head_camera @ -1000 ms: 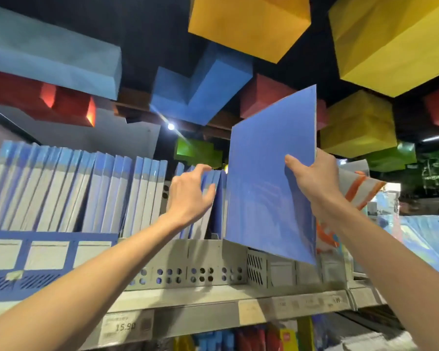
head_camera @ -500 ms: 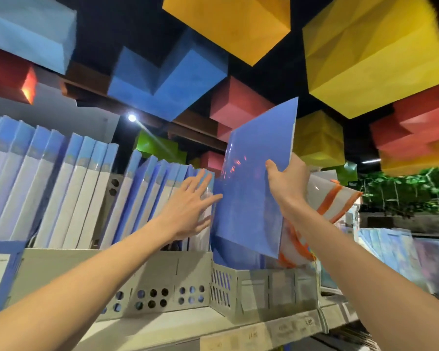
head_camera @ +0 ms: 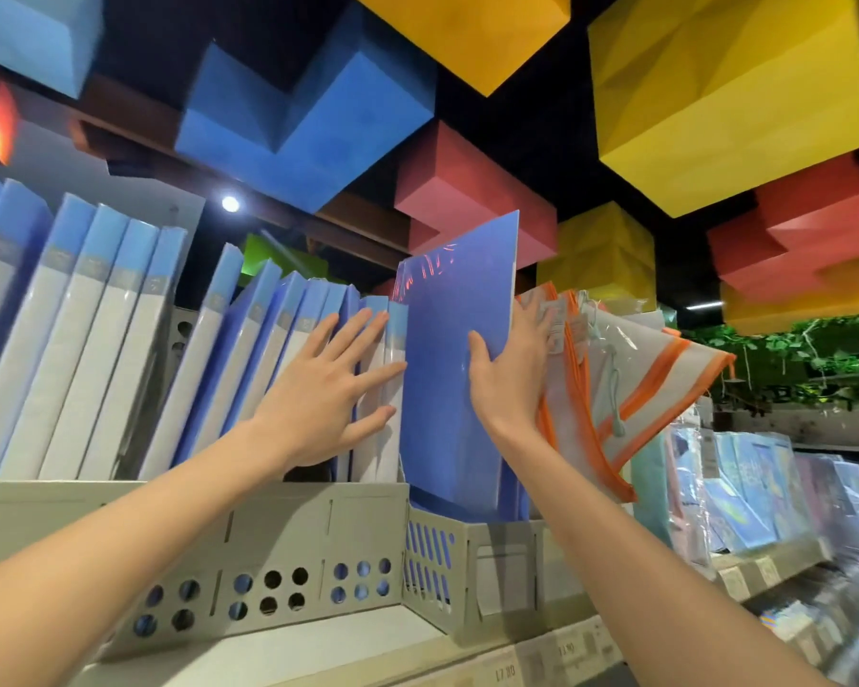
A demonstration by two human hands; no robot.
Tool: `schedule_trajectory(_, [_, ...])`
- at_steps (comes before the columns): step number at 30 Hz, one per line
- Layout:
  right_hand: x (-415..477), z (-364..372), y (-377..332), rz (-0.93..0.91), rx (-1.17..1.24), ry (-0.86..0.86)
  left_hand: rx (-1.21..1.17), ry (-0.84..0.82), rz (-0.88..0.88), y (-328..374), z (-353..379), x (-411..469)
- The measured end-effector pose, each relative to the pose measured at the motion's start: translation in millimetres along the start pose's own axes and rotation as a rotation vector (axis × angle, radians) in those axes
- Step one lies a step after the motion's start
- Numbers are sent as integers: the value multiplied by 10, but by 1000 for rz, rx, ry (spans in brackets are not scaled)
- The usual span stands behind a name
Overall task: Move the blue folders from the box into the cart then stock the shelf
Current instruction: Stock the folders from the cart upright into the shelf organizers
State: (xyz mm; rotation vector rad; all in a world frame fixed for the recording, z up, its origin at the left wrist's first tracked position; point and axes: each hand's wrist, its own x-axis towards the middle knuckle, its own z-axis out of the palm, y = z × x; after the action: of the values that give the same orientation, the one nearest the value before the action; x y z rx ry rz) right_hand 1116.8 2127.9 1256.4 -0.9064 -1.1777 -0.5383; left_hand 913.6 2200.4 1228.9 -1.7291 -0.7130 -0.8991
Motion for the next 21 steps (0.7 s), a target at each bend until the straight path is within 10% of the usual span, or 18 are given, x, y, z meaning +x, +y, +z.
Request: schedule_trajectory(21, [-285, -114, 181, 7, -65, -122, -17, 54, 2, -5, 16, -7])
